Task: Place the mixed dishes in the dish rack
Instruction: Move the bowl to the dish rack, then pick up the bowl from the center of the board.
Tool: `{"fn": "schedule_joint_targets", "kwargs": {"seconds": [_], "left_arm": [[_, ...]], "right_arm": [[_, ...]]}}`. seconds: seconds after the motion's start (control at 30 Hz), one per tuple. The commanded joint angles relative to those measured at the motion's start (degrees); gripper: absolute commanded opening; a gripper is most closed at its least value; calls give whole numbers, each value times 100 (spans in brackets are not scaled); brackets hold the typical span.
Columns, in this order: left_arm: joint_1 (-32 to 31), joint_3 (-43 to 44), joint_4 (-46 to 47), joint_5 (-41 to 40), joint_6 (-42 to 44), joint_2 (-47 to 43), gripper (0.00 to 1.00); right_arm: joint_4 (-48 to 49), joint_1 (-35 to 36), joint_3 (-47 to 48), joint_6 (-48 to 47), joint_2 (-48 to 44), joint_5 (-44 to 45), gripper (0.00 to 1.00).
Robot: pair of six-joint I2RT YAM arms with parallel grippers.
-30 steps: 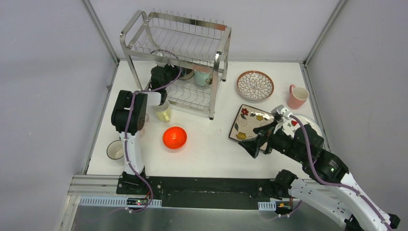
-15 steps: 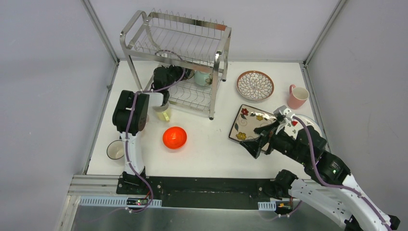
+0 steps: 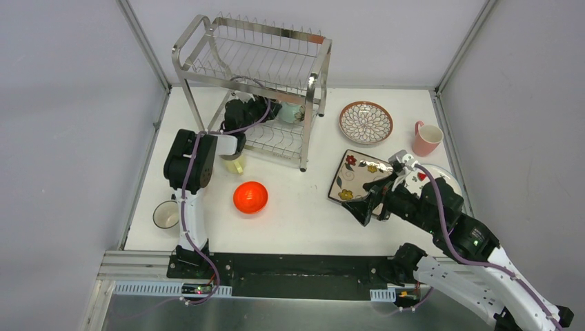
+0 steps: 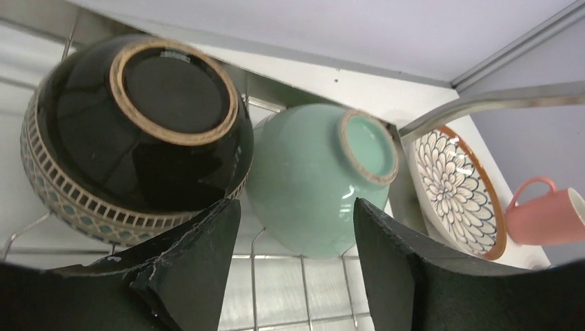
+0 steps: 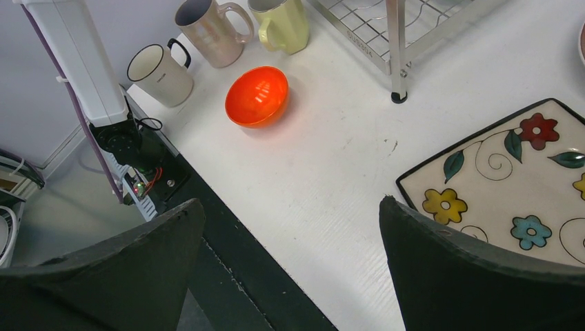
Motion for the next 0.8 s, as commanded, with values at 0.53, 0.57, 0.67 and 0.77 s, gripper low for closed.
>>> {"fn": "schedule_joint_targets", "kwargs": {"seconds": [0.53,0.57,0.67,0.77], "left_arm": [[20,-1600,-527,-690,548,-2121,74],[20,-1687,-570,-773,479,-2229,75],[20,-1893,-676,-978,259,-2525,75],[20,-1967,-939,-1098,-11,-2812,75]], "right_arm": [[-37,-12,246,404,-9,281,100],[-42,-12,252,424,3,281,100],[-45,-15,279,479,17,465,100],[-75,-17,310,557,32,478,100]]}}
